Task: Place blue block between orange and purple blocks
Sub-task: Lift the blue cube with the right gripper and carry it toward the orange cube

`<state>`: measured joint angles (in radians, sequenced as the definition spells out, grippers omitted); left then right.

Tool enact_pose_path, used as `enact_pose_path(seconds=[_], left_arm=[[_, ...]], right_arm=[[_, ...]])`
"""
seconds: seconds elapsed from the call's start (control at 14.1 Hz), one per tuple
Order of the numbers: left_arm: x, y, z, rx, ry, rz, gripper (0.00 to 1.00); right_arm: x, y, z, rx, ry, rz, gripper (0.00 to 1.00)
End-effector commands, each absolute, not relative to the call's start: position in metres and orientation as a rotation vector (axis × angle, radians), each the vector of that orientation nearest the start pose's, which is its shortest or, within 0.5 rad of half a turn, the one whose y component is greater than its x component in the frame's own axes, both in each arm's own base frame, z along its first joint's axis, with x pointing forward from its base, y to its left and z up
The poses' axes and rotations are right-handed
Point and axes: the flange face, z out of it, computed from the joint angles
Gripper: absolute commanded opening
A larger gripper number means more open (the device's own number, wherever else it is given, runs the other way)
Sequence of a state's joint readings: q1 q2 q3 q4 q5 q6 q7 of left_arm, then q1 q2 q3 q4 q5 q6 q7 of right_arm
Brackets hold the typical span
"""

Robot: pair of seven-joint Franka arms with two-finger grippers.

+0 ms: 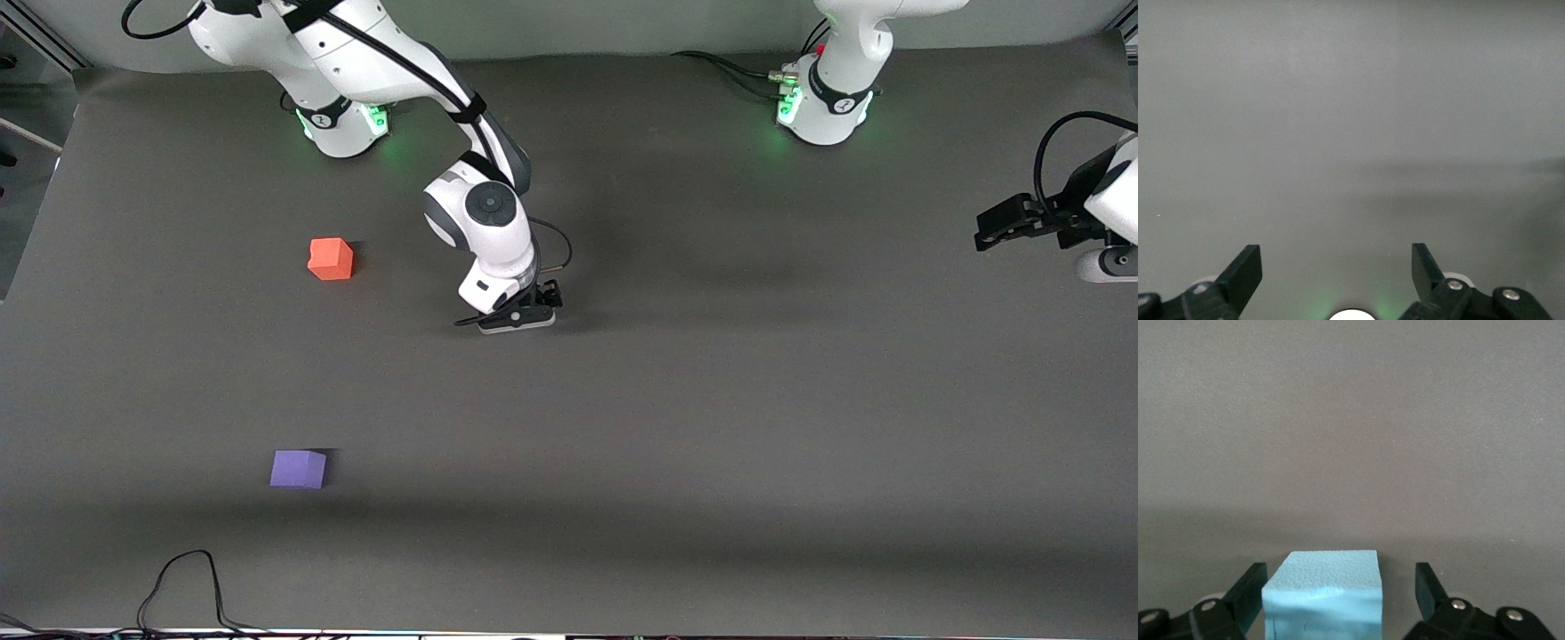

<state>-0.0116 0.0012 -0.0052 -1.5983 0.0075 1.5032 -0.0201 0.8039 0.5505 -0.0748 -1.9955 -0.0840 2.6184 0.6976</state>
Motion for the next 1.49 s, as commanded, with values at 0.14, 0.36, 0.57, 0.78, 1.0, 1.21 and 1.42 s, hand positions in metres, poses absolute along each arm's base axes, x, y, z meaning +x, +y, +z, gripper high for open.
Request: enact_pose_path(seconds=[0.14, 0.36, 0.57, 0.78, 1.0, 1.21, 1.42], left_arm=[[0.542, -0.014, 0.609, -3.121, 0.038, 0.146, 1.00], [0.541, -0.014, 0.609, -3.121, 0.038, 0.150, 1.00], [0.542, -0.015, 0.608, -3.122, 0.040, 0.153, 1.00], [0.542, -0.015, 0.607, -3.122, 0.040, 0.160, 1.00], [0.544, -0.014, 0.604, -3.123, 0.038, 0.165, 1.00], [0.547, -0.014, 0.605, -3.127, 0.036, 0.149, 1.00], [0.548, -0.018, 0.607, -3.128, 0.048, 0.129, 1.00]], right_arm=[[0.456, 0.421, 0.190, -3.099, -0.016, -0.127, 0.92], [0.454, 0.419, 0.191, -3.105, -0.014, -0.116, 0.83], [0.449, 0.416, 0.187, -3.113, -0.018, -0.102, 0.57], [0.447, 0.413, 0.186, -3.123, -0.013, -0.083, 0.22], [0.453, 0.413, 0.208, -3.145, -0.026, -0.042, 0.18], [0.489, 0.422, 0.284, -3.223, -0.020, 0.112, 0.18], [0.516, 0.429, 0.367, -3.248, -0.018, 0.207, 0.18]])
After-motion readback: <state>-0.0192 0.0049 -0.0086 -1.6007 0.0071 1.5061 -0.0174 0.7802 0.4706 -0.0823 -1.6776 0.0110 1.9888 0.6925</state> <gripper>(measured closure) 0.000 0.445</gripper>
